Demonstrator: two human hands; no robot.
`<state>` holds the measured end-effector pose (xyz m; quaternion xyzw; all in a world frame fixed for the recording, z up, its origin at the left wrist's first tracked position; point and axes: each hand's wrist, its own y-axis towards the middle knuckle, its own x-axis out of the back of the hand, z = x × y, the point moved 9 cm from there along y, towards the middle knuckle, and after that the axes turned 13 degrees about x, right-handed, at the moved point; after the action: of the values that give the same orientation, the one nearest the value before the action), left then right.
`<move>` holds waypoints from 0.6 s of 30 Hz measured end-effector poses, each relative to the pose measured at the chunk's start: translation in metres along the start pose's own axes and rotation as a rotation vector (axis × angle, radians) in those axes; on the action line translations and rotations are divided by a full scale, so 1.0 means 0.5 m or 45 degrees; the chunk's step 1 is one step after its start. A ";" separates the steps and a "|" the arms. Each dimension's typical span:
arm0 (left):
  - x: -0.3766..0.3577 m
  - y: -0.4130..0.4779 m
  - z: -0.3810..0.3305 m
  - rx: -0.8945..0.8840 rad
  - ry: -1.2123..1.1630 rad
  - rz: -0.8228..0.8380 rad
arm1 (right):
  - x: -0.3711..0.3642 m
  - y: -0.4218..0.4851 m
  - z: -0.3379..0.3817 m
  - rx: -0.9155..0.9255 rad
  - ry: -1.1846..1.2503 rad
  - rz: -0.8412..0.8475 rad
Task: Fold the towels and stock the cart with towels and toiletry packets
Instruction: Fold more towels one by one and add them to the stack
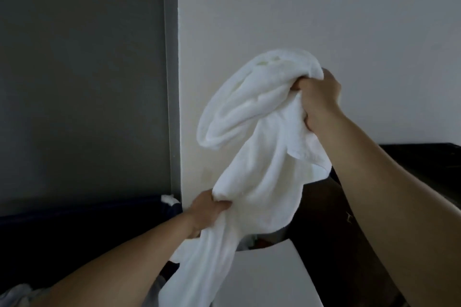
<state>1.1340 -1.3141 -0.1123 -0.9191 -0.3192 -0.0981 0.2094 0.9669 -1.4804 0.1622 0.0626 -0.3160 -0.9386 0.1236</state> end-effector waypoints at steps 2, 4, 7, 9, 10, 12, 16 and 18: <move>-0.001 -0.006 -0.084 -0.123 -0.096 -0.076 | 0.041 0.018 -0.008 0.079 -0.020 -0.025; -0.010 -0.009 -0.178 -0.214 -0.231 -0.138 | 0.079 0.029 -0.020 0.151 -0.035 -0.030; -0.037 -0.007 -0.289 -0.274 -0.446 -0.171 | 0.138 0.054 -0.052 0.139 0.009 -0.044; -0.057 -0.002 -0.333 -0.316 -0.446 -0.223 | 0.177 0.079 -0.069 0.125 0.054 -0.068; -0.064 0.002 -0.343 -0.329 -0.444 -0.257 | 0.193 0.089 -0.077 0.121 0.065 -0.073; -0.079 0.015 -0.342 -0.326 -0.418 -0.307 | 0.213 0.102 -0.096 0.104 0.068 -0.060; -0.133 0.048 -0.262 -0.220 -0.147 -0.405 | 0.211 0.096 -0.161 0.040 0.043 0.082; -0.166 0.062 -0.189 -0.097 0.087 -0.329 | 0.197 0.072 -0.209 -0.015 0.028 0.169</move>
<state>1.0848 -1.4237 -0.0642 -0.8738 -0.4235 -0.1676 0.1707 0.8998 -1.5953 0.0972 0.0511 -0.3126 -0.9294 0.1893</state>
